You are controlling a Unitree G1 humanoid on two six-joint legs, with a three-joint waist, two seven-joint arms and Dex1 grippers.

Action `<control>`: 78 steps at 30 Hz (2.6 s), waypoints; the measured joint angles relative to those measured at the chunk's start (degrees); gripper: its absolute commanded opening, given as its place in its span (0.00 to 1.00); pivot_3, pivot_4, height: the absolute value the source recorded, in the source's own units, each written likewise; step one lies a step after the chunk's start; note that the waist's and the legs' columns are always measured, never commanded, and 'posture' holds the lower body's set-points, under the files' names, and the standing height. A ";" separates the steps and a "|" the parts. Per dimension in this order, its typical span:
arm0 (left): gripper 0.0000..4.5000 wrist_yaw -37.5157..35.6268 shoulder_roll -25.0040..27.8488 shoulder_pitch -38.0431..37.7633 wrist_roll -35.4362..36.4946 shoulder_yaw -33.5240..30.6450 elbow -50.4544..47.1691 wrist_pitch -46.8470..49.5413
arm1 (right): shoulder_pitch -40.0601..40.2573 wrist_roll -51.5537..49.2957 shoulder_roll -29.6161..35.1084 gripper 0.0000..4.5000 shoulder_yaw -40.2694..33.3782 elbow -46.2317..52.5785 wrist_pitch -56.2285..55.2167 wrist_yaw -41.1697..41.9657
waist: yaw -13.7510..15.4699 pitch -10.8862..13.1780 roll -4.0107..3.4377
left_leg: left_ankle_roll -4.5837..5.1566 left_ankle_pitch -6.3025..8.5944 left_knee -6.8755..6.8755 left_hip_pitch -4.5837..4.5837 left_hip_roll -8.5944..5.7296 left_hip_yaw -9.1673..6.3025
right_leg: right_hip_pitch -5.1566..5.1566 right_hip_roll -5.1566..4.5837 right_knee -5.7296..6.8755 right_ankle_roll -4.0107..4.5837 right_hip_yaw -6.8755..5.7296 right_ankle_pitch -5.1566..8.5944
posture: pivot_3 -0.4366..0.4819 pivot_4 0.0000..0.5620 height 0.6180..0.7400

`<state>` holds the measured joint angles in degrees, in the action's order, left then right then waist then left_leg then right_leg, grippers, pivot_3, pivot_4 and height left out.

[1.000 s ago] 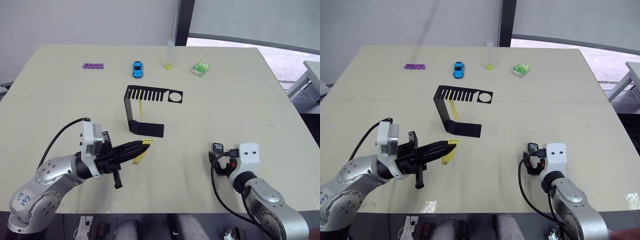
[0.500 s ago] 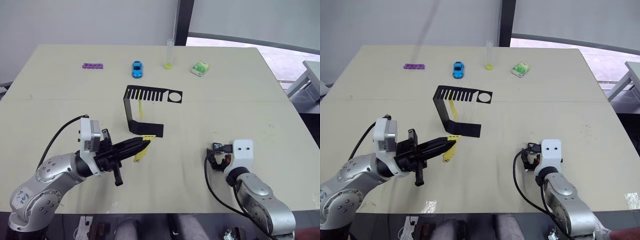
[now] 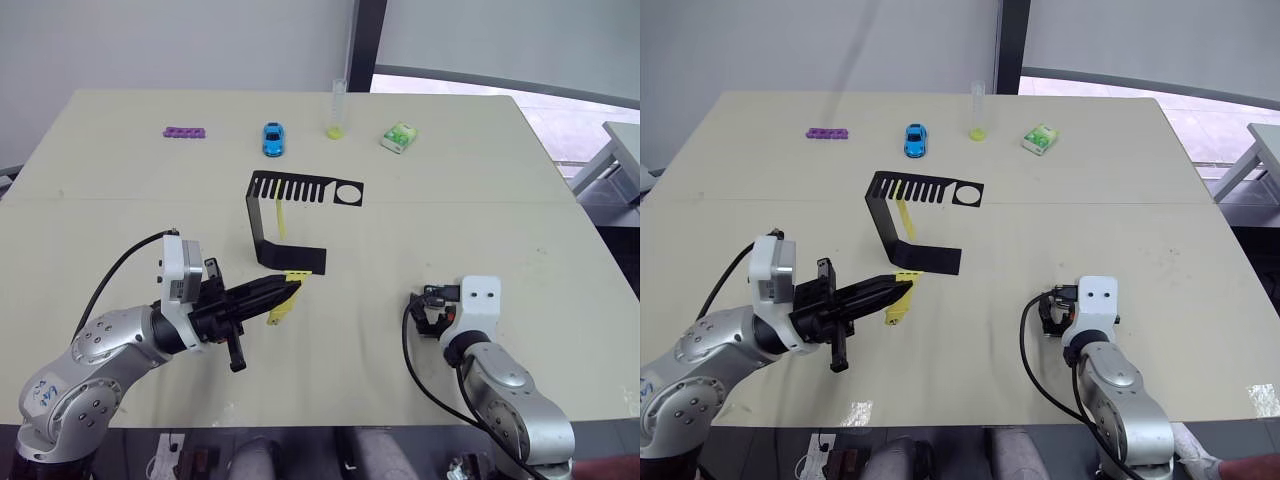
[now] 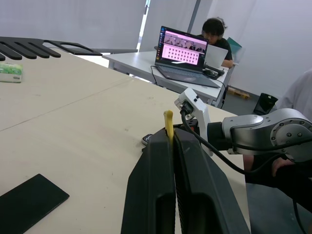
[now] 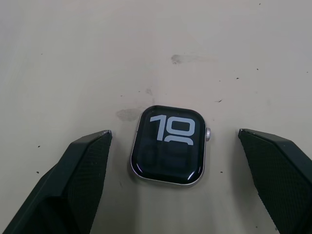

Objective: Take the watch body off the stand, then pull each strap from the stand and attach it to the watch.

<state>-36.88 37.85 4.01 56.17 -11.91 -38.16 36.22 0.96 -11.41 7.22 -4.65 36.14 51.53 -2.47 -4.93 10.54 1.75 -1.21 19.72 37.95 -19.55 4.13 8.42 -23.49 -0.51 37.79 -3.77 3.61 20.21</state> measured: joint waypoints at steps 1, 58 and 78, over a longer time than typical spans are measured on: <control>0.00 0.00 0.00 0.01 0.00 0.00 0.00 0.02 | -0.17 0.08 -0.16 0.68 0.00 -0.25 -0.05 0.00 | 0.03 0.00 0.01 | 0.00 0.00 0.00 0.00 0.00 0.00 | 0.00 0.00 0.00 0.00 0.00 0.00 | 0.48 0.27 1.00; 0.00 -24.43 16.26 9.25 -25.32 7.46 6.78 -15.61 | -32.65 -59.20 11.15 0.36 -4.61 -33.83 40.76 27.22 | -0.15 0.06 -0.09 | 0.12 -0.05 0.16 -1.06 0.04 0.01 | -1.04 -0.03 0.14 0.00 -0.02 -0.02 | 0.48 0.27 1.00; 0.00 -24.58 14.72 15.72 -39.05 17.65 9.66 -18.78 | -32.62 -60.80 10.34 0.36 -2.85 -33.96 40.76 22.98 | -0.08 0.06 -0.09 | 0.13 -0.07 0.27 -1.06 0.04 0.02 | -1.06 -0.03 0.28 0.00 -0.02 -0.02 | 0.48 0.27 1.00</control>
<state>-61.46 52.57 19.72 17.12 5.73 -28.51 17.45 -31.66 -72.20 17.56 -7.50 2.19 92.28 20.51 -5.01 10.60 1.67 -1.08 19.65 38.22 -20.61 4.18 8.44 -24.55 -0.54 38.07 -3.77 3.59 20.19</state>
